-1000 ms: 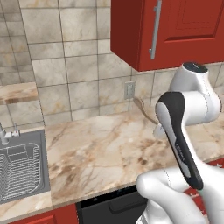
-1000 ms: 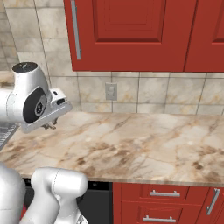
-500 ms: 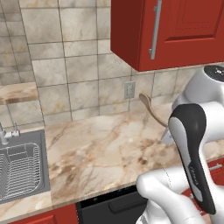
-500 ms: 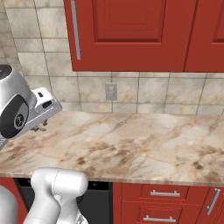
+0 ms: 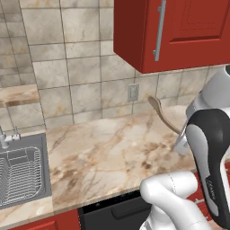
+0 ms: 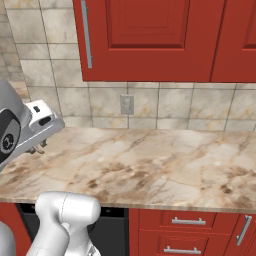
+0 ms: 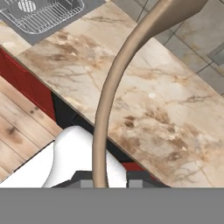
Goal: Organize the utensils by type. Pick up the wooden spoons from the counter and place them in the open cabinet. Then pick up the metallic utensils from the counter and place them in the open drawer.
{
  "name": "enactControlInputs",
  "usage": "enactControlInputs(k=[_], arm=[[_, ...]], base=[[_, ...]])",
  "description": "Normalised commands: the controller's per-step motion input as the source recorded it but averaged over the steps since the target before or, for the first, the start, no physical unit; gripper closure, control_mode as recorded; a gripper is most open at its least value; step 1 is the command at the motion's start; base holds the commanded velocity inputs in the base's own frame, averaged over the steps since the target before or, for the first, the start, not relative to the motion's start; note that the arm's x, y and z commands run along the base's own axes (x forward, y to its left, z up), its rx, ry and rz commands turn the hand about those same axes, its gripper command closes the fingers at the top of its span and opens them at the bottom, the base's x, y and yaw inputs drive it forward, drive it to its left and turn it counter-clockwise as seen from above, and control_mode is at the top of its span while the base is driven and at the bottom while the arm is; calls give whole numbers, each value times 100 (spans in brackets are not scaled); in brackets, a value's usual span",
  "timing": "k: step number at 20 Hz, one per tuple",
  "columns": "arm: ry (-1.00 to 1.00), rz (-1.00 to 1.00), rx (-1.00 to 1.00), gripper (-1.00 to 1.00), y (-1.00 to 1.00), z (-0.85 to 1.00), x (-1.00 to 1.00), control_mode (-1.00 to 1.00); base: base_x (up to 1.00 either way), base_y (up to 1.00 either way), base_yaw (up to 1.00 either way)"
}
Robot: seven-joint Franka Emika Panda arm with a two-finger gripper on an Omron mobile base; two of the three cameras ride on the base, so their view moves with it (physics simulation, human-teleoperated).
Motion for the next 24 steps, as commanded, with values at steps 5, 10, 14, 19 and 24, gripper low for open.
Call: enactControlInputs(k=[5, 10, 14, 19, 24], arm=[[-2, 0, 0, 100, -2, 0, -7, -100], [0, 0, 0, 100, 0, 0, 0, -100], [0, 0, 0, 100, 0, 0, 0, -100], [0, 0, 0, 100, 0, 0, 0, 100], [0, 0, 0, 100, 0, 0, 0, 100]], base=[[0, 0, 0], [0, 0, 0], [0, 0, 0], [0, 0, 0], [-43, -1, 0]])
